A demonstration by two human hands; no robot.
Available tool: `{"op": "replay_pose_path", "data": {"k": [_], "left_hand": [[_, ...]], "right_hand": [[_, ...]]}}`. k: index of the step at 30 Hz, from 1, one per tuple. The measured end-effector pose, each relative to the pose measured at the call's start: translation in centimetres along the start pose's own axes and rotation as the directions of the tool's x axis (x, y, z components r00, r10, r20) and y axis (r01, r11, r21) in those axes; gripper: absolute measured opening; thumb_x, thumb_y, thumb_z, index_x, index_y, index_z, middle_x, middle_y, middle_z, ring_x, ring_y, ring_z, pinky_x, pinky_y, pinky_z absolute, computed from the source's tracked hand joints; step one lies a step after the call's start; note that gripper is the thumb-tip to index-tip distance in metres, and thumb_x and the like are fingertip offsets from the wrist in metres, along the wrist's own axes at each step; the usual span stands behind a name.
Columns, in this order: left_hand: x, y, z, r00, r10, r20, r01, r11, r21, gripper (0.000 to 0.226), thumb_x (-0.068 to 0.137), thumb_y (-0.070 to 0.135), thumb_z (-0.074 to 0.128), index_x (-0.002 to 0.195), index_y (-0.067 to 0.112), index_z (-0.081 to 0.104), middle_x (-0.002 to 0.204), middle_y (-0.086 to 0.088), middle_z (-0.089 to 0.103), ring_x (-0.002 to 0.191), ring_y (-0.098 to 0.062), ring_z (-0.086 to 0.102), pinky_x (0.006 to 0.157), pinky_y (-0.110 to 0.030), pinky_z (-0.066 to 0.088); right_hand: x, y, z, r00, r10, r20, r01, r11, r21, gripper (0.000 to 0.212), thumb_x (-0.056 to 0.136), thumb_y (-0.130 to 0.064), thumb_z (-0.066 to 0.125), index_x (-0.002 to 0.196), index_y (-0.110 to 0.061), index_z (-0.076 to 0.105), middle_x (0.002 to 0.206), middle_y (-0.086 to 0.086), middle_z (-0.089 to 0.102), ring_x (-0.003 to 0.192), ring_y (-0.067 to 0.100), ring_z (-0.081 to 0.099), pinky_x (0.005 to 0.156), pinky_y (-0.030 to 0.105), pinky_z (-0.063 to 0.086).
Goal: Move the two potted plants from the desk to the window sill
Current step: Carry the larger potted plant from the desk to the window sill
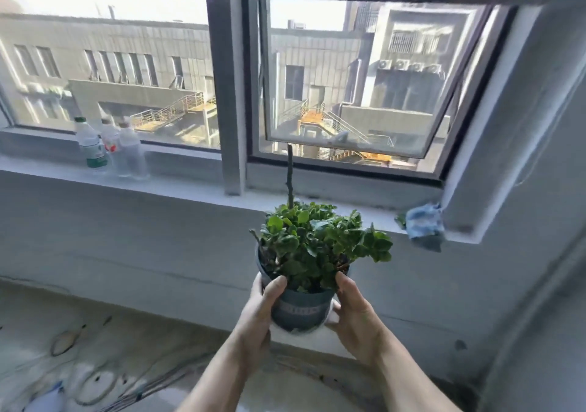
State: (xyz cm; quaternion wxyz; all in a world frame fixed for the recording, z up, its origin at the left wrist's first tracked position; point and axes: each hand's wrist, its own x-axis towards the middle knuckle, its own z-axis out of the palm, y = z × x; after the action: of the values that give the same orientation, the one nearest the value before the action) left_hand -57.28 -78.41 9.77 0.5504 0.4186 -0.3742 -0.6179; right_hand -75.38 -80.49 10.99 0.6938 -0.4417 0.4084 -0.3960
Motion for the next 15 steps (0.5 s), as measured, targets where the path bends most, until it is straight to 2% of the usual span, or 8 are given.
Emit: {"op": "replay_pose_path", "data": {"k": [6,10,15], "left_hand": [[9.8,0.2,5.2,0.992,-0.033,0.118,0.028,0.999,0.042,0.104,0.042,0.066,0.085,0.132,0.027,0.051,0.114,0.008,0.075,0.103,-0.008,0.07,0.076,-0.022,0.054],[17.1,0.8,8.2,0.978,-0.051,0.202,0.035,0.996,0.082,0.103,0.043,0.068,0.082,0.132,0.028,0.051,0.114,0.01,0.074,0.103,-0.004,0.068,0.085,-0.029,0.047],[24.4,1.2,11.3,0.96,-0.09,0.264,0.06,0.991,0.12,0.101,0.045,0.07,0.08,0.132,0.029,0.049,0.118,0.009,0.073,0.111,-0.01,0.065,0.09,-0.031,0.047]], "right_hand": [[4.7,-4.0,-6.5,0.992,-0.054,-0.116,0.059,0.998,0.033,0.1,0.049,-0.079,0.076,0.136,-0.033,0.059,0.131,-0.014,0.071,0.131,0.018,0.055,0.114,0.054,0.038],[9.3,-7.1,-11.0,0.979,-0.082,-0.186,0.091,0.995,0.037,0.105,0.047,-0.079,0.077,0.137,-0.029,0.057,0.129,-0.011,0.072,0.129,0.02,0.056,0.113,0.054,0.039],[13.9,-10.0,-15.1,0.957,-0.105,-0.272,0.131,0.988,0.078,0.099,0.042,-0.076,0.081,0.129,-0.033,0.061,0.122,-0.012,0.075,0.128,0.023,0.056,0.111,0.053,0.04]]}}
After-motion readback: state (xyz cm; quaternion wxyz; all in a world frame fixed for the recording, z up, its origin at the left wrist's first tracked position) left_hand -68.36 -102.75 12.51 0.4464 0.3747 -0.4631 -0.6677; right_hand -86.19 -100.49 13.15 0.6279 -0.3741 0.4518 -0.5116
